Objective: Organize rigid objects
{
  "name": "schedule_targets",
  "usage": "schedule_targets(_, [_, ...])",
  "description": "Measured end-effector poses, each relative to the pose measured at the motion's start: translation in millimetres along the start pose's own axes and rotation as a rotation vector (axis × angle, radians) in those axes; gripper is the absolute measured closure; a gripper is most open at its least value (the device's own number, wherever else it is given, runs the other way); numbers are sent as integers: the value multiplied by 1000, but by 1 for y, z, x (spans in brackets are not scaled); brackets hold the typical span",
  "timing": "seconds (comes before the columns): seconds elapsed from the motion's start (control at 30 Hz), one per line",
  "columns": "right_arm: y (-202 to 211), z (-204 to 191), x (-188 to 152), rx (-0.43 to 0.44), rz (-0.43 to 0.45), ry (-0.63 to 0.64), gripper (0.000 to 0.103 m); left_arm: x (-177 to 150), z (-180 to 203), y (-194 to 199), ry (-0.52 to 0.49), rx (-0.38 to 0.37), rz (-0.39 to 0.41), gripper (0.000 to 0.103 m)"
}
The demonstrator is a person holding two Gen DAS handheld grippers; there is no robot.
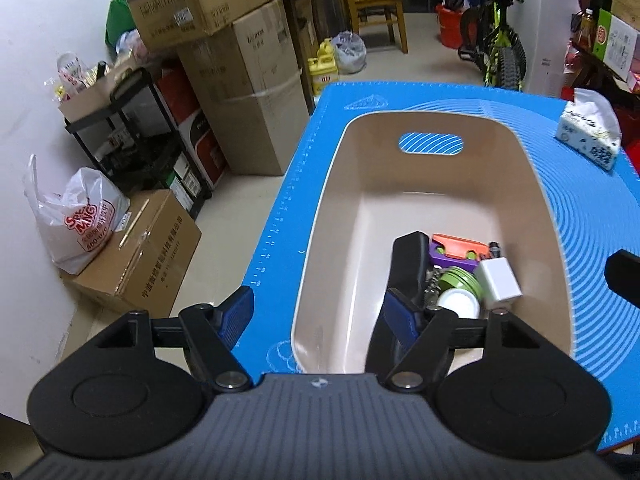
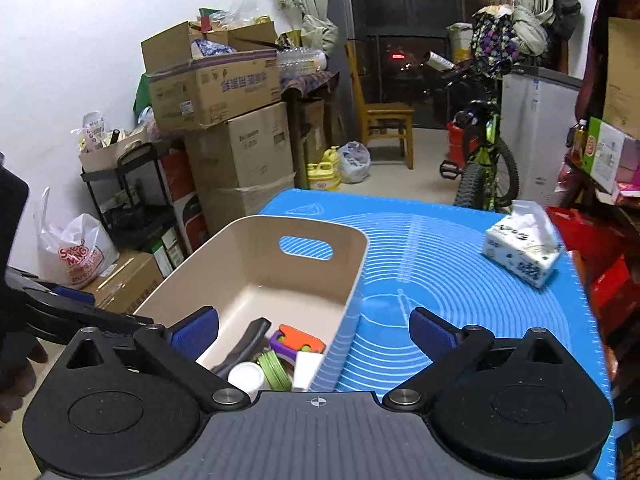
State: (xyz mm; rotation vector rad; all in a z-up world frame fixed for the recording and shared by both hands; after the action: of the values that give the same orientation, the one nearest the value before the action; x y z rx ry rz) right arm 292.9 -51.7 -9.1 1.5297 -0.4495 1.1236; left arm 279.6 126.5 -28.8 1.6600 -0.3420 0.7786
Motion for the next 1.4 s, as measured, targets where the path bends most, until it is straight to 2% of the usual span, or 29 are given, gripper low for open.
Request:
schedule_targets(0.2, [38,3,-9,-15,12,-15,3,-12,4,37,9,-29,34,30])
schedule_targets(0.6, [99,10,-36,-30,25,-40,3,-41,8,91,50,-25,114,29])
schedule_targets(0.87, [128,18,-63,-51,15,-50,3,-67,14,113,49,-43,153,29])
schedule_targets(1.4, [160,19,-99,-60,14,-64,3,-122,33,127,17,-69,157,29])
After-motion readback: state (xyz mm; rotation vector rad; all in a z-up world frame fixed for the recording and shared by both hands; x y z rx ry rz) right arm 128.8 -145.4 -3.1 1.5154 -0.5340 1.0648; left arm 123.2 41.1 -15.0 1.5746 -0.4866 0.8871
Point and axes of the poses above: each gripper's, at about its wrist camera, not at the fingertips, and y roughly against the way its jaws point, z to its right, x to its top, the point moved 8 cm from there along -y, roughly the way its jaws point, and after that the axes turned 13 degrees about y, right-handed, at the moved point
